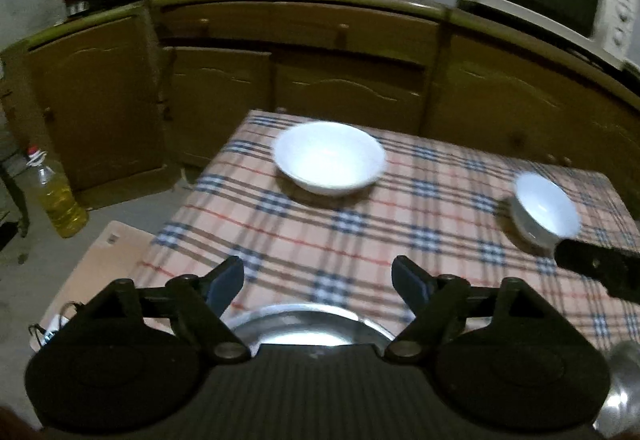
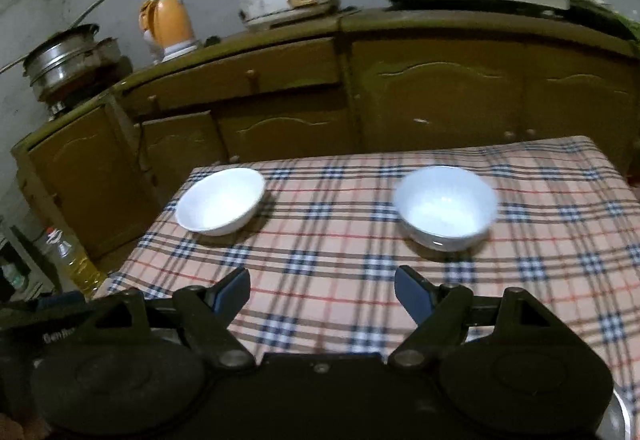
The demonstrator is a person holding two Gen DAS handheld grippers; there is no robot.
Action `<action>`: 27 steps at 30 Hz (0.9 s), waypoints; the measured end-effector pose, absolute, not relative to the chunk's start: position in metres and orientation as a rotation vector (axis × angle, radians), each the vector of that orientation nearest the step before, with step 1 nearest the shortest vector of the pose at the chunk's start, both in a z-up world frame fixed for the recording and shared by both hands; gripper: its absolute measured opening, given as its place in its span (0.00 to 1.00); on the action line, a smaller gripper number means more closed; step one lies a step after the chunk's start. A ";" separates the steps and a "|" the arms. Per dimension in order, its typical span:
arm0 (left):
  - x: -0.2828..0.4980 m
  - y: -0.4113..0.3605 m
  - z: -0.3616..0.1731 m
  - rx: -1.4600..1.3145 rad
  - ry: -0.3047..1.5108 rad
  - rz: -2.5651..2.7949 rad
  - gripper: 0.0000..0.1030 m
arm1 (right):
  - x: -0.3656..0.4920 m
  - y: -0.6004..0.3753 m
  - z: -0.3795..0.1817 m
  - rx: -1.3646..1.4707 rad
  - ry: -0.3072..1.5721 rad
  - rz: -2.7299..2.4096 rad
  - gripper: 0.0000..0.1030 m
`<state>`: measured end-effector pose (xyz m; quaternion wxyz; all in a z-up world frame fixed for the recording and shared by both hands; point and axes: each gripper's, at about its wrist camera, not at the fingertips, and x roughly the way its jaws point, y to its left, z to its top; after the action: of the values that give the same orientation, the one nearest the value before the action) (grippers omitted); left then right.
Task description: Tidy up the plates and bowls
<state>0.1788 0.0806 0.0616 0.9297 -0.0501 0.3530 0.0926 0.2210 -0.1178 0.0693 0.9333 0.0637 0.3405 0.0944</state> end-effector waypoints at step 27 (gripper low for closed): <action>0.375 0.182 -0.006 -0.110 0.829 0.189 0.83 | 0.443 -0.009 -0.023 0.090 0.858 0.237 0.90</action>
<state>0.3750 0.1818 -0.0057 0.9096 -0.0533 0.4017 0.0915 0.4427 -0.0091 -0.0225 0.9016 0.0436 0.4148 0.1147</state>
